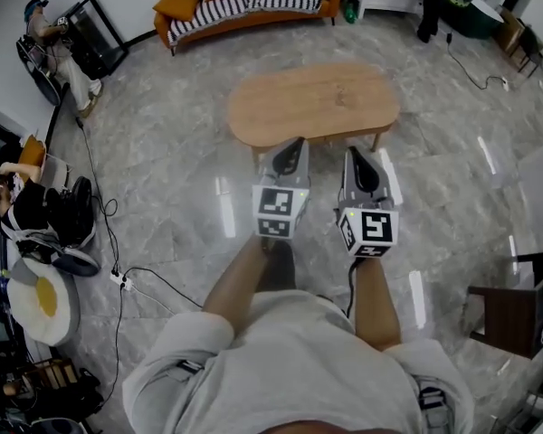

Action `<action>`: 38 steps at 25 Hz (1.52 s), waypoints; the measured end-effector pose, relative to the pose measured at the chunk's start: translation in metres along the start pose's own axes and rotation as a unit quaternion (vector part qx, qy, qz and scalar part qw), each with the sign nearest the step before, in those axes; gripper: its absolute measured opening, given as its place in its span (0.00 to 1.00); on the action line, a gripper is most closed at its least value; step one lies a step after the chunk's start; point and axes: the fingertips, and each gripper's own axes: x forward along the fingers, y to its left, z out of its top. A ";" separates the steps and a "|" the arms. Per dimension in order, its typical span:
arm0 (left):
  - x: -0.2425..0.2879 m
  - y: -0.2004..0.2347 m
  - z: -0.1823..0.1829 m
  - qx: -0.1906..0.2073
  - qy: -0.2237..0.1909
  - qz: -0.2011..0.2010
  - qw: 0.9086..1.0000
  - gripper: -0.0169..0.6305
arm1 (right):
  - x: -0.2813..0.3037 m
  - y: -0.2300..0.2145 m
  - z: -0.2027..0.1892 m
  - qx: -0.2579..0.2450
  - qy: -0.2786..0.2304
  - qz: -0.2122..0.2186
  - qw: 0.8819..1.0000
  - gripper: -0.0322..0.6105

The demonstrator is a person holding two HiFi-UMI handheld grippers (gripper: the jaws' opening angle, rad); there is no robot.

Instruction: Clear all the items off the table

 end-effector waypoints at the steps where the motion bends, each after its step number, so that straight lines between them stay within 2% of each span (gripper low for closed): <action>1: 0.008 0.003 -0.003 -0.004 0.003 -0.005 1.000 0.06 | 0.006 -0.003 -0.004 -0.001 0.005 -0.004 1.000 0.06; 8: 0.068 0.013 -0.023 -0.034 0.015 -0.022 0.999 0.06 | 0.046 -0.041 -0.024 -0.010 0.036 -0.021 0.999 0.06; 13: 0.109 0.052 -0.023 -0.041 0.012 -0.030 0.999 0.06 | 0.098 -0.046 -0.024 0.002 0.032 -0.030 0.999 0.06; 18: 0.149 0.092 -0.017 -0.058 0.011 -0.038 0.998 0.06 | 0.154 -0.052 -0.026 0.004 0.049 -0.039 0.998 0.06; 22: 0.174 0.118 -0.012 -0.078 0.004 -0.033 0.996 0.06 | 0.198 -0.052 -0.024 -0.007 0.061 -0.025 0.998 0.06; 28: 0.196 0.152 -0.025 -0.101 0.011 -0.028 0.994 0.06 | 0.254 -0.036 -0.035 -0.014 0.084 -0.006 0.996 0.06; 31: 0.207 0.170 -0.025 -0.096 0.007 -0.009 0.995 0.06 | 0.275 -0.035 -0.038 -0.037 0.092 0.011 0.995 0.06; 38: 0.238 0.205 -0.032 -0.101 0.015 0.011 0.995 0.06 | 0.320 -0.038 -0.050 -0.031 0.093 0.031 0.995 0.06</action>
